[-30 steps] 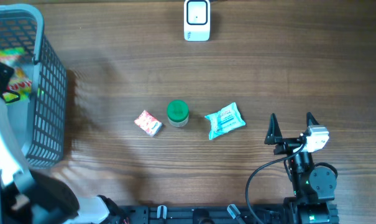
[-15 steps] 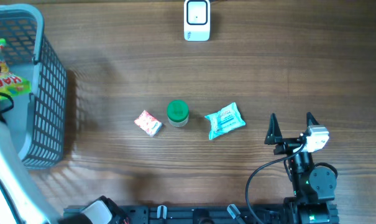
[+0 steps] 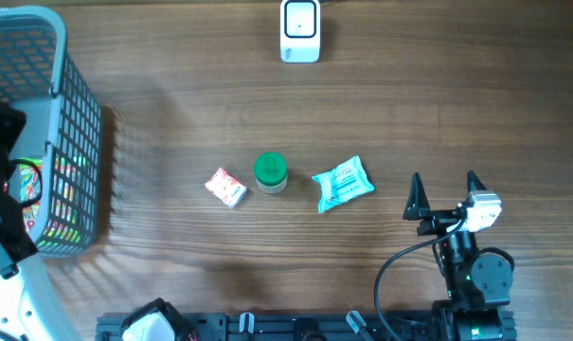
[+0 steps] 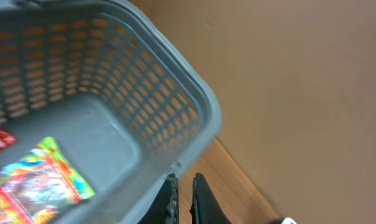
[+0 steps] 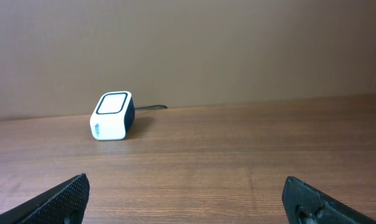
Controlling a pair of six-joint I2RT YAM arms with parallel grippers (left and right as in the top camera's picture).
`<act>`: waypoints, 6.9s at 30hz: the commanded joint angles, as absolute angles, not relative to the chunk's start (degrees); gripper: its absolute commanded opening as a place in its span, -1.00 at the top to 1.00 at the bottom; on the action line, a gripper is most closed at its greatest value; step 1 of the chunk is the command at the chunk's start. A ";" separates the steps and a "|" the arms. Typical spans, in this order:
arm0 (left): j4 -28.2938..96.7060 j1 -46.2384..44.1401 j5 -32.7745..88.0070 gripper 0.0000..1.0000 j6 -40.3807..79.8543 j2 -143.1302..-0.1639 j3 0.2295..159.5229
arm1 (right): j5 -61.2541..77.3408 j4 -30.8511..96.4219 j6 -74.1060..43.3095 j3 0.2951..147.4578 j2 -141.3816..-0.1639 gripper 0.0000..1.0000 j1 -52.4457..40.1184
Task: Scan the item barcode
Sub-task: 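Reach the left gripper into the basket toward the Haribo bag, then grasp the Haribo bag with the left gripper and lift it out, then lower the Haribo bag left of the jar and release it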
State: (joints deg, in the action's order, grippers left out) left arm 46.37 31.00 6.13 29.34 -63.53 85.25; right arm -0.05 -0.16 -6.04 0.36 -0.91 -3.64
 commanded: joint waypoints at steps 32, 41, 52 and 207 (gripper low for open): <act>56.99 44.53 -2.68 -1.00 39.44 -106.37 77.62 | 0.38 -0.34 -6.55 0.30 -0.64 -0.99 -3.68; 48.56 44.53 -3.31 -0.61 39.00 -108.57 69.54 | 0.40 -0.34 -6.55 0.30 -0.64 -0.99 -3.68; 50.17 44.53 -2.83 0.92 37.74 -104.42 73.17 | 0.40 -0.34 -6.55 0.32 -0.64 -0.99 -3.68; 57.58 -10.83 -21.85 -1.00 38.87 -82.32 91.46 | 0.40 -0.34 -6.52 0.32 -0.64 -1.00 -3.68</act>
